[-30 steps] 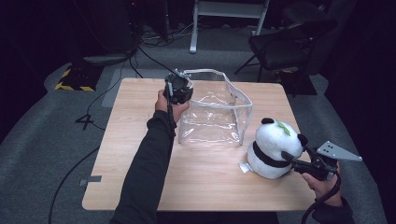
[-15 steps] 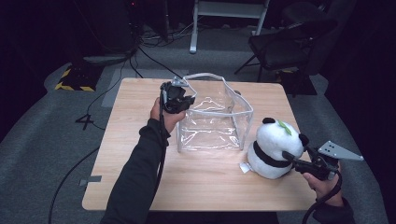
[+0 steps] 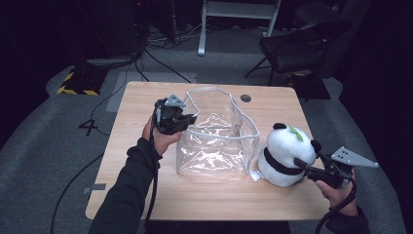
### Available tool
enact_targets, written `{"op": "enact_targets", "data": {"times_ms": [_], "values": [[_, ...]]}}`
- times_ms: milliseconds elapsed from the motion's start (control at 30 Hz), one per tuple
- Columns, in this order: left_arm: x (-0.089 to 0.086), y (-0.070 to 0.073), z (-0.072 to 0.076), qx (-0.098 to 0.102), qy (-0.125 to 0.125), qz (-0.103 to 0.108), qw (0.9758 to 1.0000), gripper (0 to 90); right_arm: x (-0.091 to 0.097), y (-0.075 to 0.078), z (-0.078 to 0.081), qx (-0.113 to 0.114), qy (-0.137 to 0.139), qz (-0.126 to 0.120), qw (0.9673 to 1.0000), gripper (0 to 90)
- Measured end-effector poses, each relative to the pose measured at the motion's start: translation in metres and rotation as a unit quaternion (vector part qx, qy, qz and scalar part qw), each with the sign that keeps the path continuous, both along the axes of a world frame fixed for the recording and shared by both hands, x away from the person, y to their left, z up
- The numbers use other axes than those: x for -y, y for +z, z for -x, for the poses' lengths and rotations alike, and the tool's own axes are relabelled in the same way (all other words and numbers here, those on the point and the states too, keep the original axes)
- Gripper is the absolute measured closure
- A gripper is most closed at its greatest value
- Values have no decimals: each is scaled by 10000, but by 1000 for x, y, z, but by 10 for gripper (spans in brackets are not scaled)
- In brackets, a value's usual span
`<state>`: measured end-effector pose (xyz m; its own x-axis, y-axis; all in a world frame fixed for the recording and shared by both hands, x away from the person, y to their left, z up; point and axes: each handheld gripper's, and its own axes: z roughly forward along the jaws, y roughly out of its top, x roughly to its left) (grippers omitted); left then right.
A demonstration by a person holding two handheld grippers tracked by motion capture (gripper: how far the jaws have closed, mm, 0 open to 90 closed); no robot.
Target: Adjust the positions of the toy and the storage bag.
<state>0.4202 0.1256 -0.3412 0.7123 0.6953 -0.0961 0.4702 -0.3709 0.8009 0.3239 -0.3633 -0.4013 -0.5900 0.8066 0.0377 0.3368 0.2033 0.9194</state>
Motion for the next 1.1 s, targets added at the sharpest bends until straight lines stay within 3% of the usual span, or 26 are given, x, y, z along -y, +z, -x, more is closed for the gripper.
{"op": "enact_targets", "data": {"times_ms": [133,167,233,267,300,333,467,533,600,633,733,767,800,833,867,933,1033,1100], "values": [[-9,1,5,87,97,229,9997,616,0,0,0,-7,6,5,10000,351],[-11,2,6,157,158,259,9994,616,0,0,0,-7,6,5,10000,351],[-14,5,10,308,379,214,9986,525,0,0,0,-12,13,11,10000,346],[-17,7,12,474,493,147,9976,454,1,0,-1,-18,56,17,10000,335],[-17,7,12,474,493,147,9976,430,1,0,-1,-18,56,17,10000,335],[-21,9,15,562,646,201,9961,396,1,0,-1,-29,43,9,10000,323],[-28,11,15,666,786,191,9945,370,1,0,-1,-43,43,-7,10000,305],[-35,11,13,684,969,154,9928,368,1,0,-1,-33,56,-22,10000,299],[-44,6,10,652,1155,260,9908,349,0,0,-1,-17,71,14,10000,291],[-52,-1,5,602,1282,267,9896,327,-1,0,0,-17,70,23,10000,286],[-60,-13,-1,467,1285,311,9901,332,-1,0,-1,-40,67,15,10000,275],[-62,-20,-3,410,1331,236,9900,332,-1,0,-1,-40,67,15,10000,275],[-65,-36,-8,294,1325,155,9906,317,-2,0,0,-41,64,44,10000,272],[-65,-36,-8,294,1325,155,9906,304,-2,0,0,-34,65,55,10000,270],[-66,-52,-14,183,1459,-80,9891,293,-2,1,0,-29,65,68,10000,269],[-66,-60,-17,126,1485,-138,9887,269,-3,0,0,-24,60,73,10000,262],[-67,-83,-26,-126,1532,-176,9880,242,-3,0,0,-36,59,64,10000,249],[-64,-97,-30,-156,1575,-372,9867,240,-3,0,0,-45,57,53,10000,244]]}}
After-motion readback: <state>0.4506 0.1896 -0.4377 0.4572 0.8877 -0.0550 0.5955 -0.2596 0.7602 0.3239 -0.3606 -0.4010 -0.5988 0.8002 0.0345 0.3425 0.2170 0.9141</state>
